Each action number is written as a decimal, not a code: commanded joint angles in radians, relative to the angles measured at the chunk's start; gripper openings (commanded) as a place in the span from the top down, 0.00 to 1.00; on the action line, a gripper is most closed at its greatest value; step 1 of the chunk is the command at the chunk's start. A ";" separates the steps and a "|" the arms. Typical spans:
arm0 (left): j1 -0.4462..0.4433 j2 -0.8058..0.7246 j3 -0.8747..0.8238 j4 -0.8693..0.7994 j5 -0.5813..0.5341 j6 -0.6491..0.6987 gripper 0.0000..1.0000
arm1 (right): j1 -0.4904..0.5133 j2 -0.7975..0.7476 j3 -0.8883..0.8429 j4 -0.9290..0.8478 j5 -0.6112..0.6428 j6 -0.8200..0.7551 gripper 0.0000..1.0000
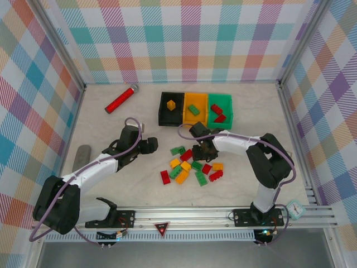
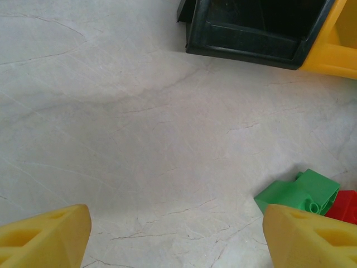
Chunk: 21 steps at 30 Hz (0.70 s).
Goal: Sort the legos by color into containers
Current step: Pick up the lego from the center of the table.
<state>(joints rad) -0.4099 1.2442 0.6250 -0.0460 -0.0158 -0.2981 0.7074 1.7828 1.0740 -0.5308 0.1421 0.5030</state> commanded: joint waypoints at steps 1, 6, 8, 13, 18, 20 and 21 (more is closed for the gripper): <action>0.008 0.008 -0.004 0.024 0.014 0.004 0.19 | 0.012 0.017 0.024 0.018 -0.028 -0.009 0.61; 0.008 0.010 -0.005 0.025 0.014 0.003 0.19 | 0.017 -0.013 0.047 0.000 -0.019 -0.028 0.78; 0.008 0.012 -0.004 0.023 0.016 0.002 0.19 | 0.017 -0.028 0.072 -0.009 -0.004 -0.044 0.80; 0.008 0.021 0.002 0.019 0.015 -0.001 0.19 | 0.016 -0.010 0.235 -0.068 0.017 -0.112 0.80; 0.008 0.030 0.006 0.016 0.006 -0.003 0.19 | 0.017 0.110 0.499 -0.116 0.004 -0.176 0.79; 0.008 0.031 0.008 0.010 -0.002 0.002 0.19 | 0.011 0.185 0.621 -0.139 0.004 -0.199 0.79; 0.008 0.028 0.007 0.009 -0.004 0.003 0.19 | 0.003 0.231 0.703 -0.156 -0.007 -0.207 0.78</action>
<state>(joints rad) -0.4099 1.2701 0.6250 -0.0467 -0.0158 -0.2981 0.7193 1.9209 1.6501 -0.6212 0.1467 0.3542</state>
